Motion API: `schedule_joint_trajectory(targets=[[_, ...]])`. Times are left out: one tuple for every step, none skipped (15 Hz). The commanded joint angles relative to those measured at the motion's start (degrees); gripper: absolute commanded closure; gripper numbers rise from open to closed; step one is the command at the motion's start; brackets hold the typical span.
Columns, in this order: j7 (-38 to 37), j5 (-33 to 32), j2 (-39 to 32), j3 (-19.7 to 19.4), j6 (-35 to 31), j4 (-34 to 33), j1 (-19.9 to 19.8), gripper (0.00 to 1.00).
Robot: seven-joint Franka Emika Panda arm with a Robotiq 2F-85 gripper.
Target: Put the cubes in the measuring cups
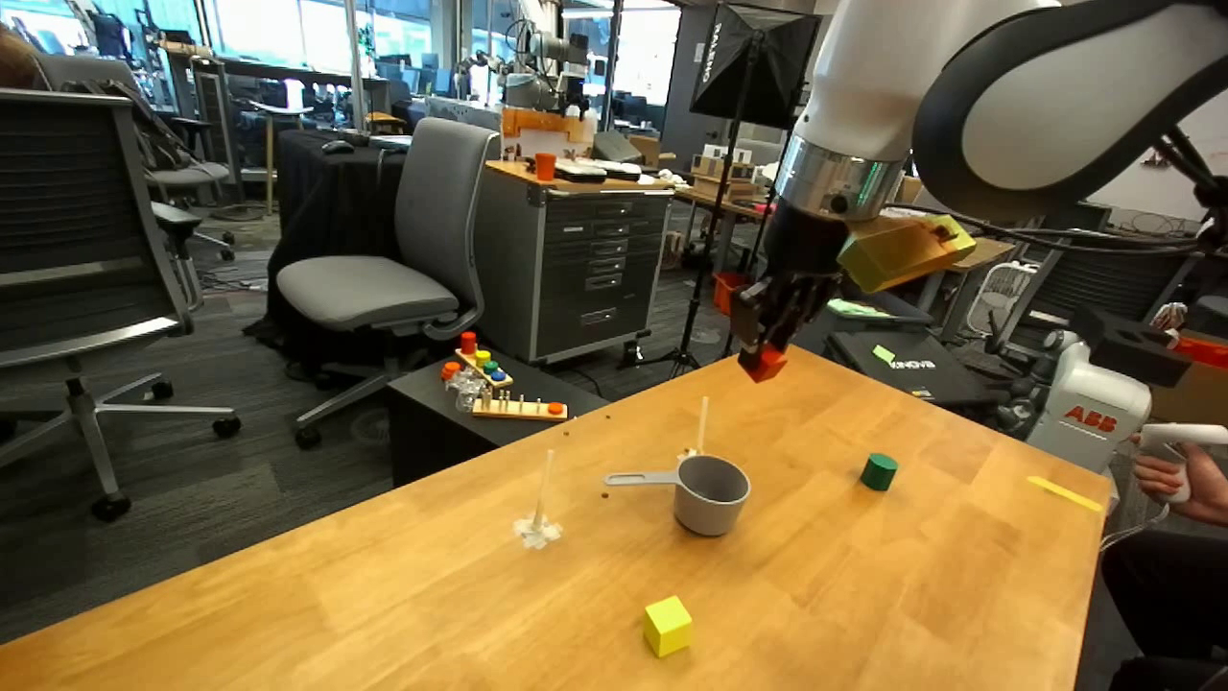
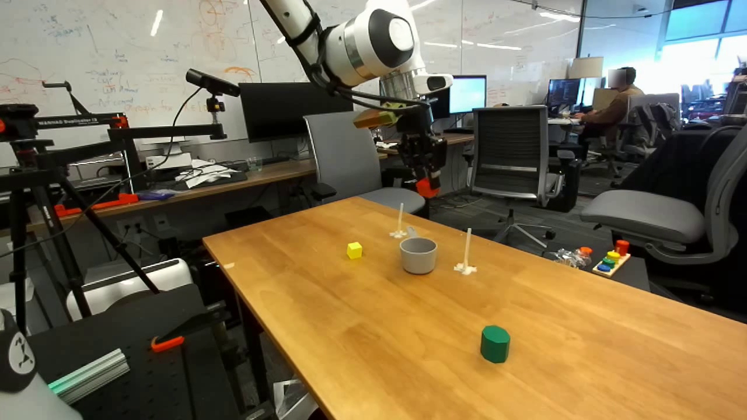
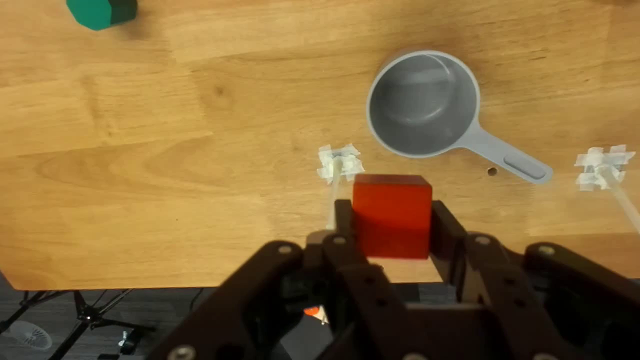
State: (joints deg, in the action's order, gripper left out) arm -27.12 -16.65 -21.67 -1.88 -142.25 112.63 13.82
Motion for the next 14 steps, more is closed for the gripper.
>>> schedule_joint_trajectory(targets=[[-2.4, -0.6, -2.0, -0.1, -1.5, -0.6, 1.6, 0.86], [-2.9, -0.7, -3.0, -0.3, -1.6, -0.7, 2.0, 0.86], [-3.3, -1.0, -3.9, -0.6, -1.8, -0.8, 2.3, 0.86], [-3.7, -1.4, -5.2, -1.0, -2.0, -1.1, 2.7, 0.86], [-3.8, -1.4, -6.1, -1.3, -2.0, -1.3, 2.9, 0.86], [-4.0, -1.3, -7.3, -1.6, -1.9, -1.8, 3.1, 0.86], [-3.9, -0.9, -8.1, -1.7, -1.5, -2.3, 3.1, 0.86], [-4.1, -1.2, -8.9, -2.1, -1.5, -2.7, 3.4, 0.86], [-4.7, -1.8, -9.8, -2.8, -1.6, -3.4, 3.9, 0.86], [-4.5, -1.5, -10.7, -2.9, -1.1, -4.1, 3.9, 0.86], [-4.7, -1.5, -11.5, -3.3, -1.1, -4.8, 4.1, 0.86], [-4.7, -1.2, -12.1, -3.4, -1.0, -5.3, 4.2, 0.86], [-4.8, -1.1, -12.8, -3.6, -0.9, -6.0, 4.4, 0.86], [-4.7, -0.9, -13.5, -3.7, -0.7, -6.8, 4.5, 0.86]])
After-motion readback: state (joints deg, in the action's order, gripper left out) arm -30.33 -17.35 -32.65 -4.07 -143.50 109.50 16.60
